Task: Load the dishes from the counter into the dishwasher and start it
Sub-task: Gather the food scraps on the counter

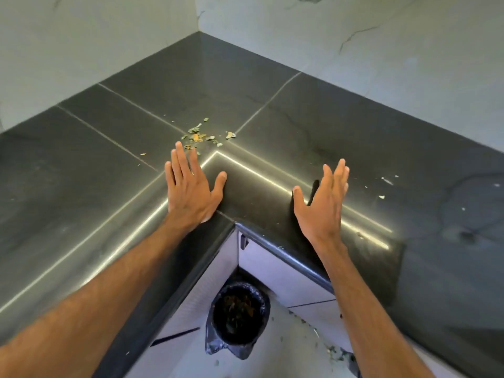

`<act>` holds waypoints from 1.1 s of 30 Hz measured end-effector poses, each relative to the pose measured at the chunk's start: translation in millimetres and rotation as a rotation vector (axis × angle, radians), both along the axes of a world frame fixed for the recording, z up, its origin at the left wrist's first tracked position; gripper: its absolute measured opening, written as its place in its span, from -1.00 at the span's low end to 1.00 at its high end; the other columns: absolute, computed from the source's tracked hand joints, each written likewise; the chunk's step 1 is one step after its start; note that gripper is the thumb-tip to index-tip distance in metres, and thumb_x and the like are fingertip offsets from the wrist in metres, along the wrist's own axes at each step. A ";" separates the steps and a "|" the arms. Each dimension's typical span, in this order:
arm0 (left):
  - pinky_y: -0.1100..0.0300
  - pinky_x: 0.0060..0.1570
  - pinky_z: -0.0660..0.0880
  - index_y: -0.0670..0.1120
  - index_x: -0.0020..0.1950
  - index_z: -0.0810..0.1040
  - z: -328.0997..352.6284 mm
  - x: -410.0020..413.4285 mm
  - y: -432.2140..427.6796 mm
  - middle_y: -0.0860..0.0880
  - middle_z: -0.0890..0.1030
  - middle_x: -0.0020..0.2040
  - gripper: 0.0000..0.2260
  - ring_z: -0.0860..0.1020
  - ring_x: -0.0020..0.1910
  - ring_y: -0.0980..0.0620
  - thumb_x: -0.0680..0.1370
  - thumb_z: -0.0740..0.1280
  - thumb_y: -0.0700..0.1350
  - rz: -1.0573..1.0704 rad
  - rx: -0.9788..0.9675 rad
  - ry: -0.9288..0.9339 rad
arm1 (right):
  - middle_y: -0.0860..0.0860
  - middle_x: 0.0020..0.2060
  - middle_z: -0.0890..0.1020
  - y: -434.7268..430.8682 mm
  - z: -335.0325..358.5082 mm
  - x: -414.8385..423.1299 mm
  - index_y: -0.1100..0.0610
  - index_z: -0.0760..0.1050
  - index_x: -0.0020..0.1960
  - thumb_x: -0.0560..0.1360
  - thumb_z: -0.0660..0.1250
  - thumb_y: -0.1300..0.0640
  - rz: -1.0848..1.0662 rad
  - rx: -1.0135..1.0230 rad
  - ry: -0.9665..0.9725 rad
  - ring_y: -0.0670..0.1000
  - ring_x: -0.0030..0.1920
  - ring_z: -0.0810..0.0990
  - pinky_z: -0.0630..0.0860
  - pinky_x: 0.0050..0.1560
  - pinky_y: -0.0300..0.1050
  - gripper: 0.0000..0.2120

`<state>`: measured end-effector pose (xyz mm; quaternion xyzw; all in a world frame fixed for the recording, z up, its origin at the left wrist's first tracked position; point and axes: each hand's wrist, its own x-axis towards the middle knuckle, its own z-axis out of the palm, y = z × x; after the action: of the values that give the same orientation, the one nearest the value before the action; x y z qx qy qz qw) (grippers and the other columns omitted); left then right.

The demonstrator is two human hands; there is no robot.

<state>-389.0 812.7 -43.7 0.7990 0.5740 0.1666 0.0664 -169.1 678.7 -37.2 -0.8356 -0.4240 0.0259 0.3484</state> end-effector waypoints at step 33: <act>0.12 0.35 0.33 -0.02 0.34 0.52 25.9 210.9 -19.5 0.05 0.52 0.38 -0.72 0.40 0.37 0.16 0.70 0.14 -0.01 -0.443 -0.196 -0.516 | 0.22 0.62 -0.09 -107.9 1.6 209.1 0.28 -0.13 0.62 0.67 -0.05 -0.22 -0.686 -0.411 0.090 0.17 0.62 -0.17 -0.14 0.57 0.26 -0.25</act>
<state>-178.0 793.2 -17.8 0.8254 0.3644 0.2887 0.3202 40.0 570.8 -35.6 -0.9789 -0.0907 0.0287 0.1807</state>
